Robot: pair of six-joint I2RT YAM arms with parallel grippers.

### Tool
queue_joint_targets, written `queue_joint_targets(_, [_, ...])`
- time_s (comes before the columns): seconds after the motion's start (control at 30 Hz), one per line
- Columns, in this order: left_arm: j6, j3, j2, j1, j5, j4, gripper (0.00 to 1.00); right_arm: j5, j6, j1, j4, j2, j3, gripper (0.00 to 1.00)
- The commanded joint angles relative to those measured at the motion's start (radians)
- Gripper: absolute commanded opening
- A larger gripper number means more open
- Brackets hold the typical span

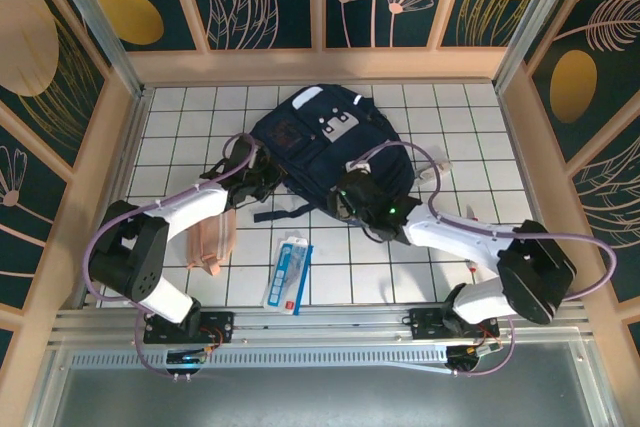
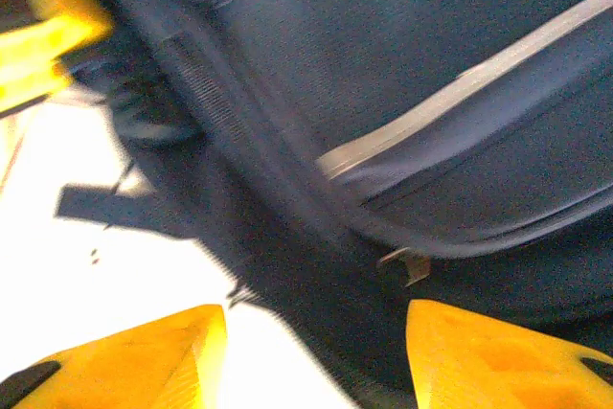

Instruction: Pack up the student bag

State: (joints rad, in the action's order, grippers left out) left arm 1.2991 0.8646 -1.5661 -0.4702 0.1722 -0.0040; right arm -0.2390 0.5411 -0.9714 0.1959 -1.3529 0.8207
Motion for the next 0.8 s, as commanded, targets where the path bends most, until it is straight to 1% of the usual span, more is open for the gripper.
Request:
queue_joint_targets(0.0, [0.180,0.014,0.043,-0.022,0.119,0.052,0.00,0.079,0.135,-0.080,0.069,-0.017,0.070,0.54])
queue_joint_targets(0.07, [0.223,0.006,0.050,-0.029,0.158,0.087,0.00,0.113,0.217,-0.092,0.039,-0.069,0.102,0.54])
queue_joint_targets(0.1, [0.236,0.009,0.052,-0.032,0.177,0.097,0.00,0.107,0.258,-0.097,0.011,-0.099,0.115,0.54])
queue_joint_targets(0.2, [0.248,0.022,0.057,-0.044,0.219,0.105,0.00,0.034,0.378,-0.104,-0.085,-0.184,0.134,0.49])
queue_joint_targets(0.27, [0.249,0.033,0.058,-0.050,0.237,0.093,0.00,-0.017,0.419,-0.108,-0.148,-0.237,0.149,0.45])
queue_joint_targets(0.3, [0.250,0.034,0.061,-0.054,0.243,0.089,0.00,-0.044,0.430,-0.107,-0.152,-0.270,0.170,0.44])
queue_joint_targets(0.43, [0.249,0.028,0.070,-0.058,0.266,0.088,0.00,-0.187,0.408,-0.107,-0.072,-0.391,0.293,0.42])
queue_joint_targets(0.57, [0.268,-0.002,0.079,-0.058,0.275,0.118,0.00,-0.342,0.412,-0.107,-0.004,-0.465,0.356,0.43])
queue_joint_targets(0.67, [0.281,-0.016,0.080,-0.058,0.291,0.147,0.00,-0.401,0.391,-0.106,-0.008,-0.497,0.363,0.49])
queue_joint_targets(0.77, [0.269,-0.016,0.077,-0.058,0.291,0.142,0.00,-0.440,0.374,-0.105,0.000,-0.510,0.380,0.50])
